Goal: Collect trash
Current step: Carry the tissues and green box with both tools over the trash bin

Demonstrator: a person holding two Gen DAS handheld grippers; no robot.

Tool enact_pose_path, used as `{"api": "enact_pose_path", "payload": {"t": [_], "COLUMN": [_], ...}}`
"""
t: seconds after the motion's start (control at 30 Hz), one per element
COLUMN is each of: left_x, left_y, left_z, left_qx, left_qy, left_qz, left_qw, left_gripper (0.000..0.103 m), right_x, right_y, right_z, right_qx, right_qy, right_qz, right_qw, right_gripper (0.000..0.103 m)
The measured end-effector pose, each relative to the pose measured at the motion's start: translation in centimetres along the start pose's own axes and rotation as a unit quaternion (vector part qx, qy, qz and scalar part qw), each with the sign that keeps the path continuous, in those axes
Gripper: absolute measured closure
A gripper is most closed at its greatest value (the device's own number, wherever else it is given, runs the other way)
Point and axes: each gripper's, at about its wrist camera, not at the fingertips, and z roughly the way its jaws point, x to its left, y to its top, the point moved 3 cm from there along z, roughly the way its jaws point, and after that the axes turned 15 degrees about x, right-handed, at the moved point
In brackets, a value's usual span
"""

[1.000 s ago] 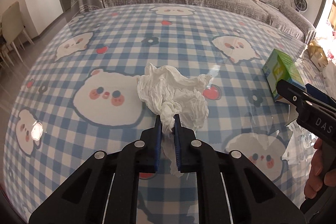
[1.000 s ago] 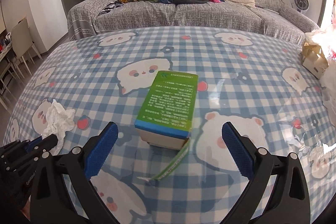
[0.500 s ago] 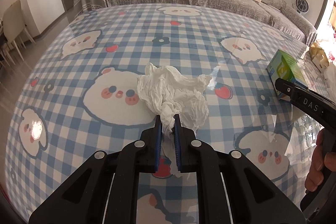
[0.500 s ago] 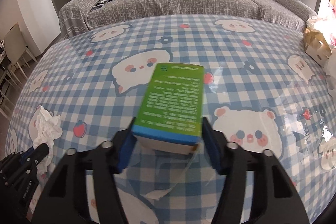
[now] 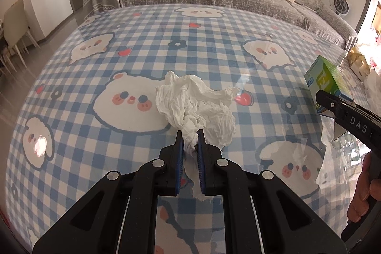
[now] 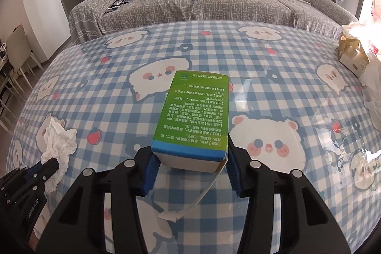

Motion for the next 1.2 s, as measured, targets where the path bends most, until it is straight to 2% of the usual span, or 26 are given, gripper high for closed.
{"api": "enact_pose_path", "payload": {"t": [0.53, 1.2], "left_x": [-0.8, -2.1], "left_y": [-3.0, -9.0], "left_z": [-3.6, -6.3], "left_qx": [-0.015, -0.023], "left_qy": [-0.008, -0.022], "left_qz": [0.008, 0.018], "left_qw": [0.9998, 0.9993], "left_gripper": [0.093, 0.093], "right_x": [-0.1, 0.3], "right_y": [-3.2, -11.5], "right_z": [-3.6, -7.6], "right_qx": [-0.009, -0.016], "right_qy": [-0.006, -0.001], "right_qz": [-0.006, -0.034], "right_qw": [1.0, 0.999], "right_gripper": [0.057, 0.057]}}
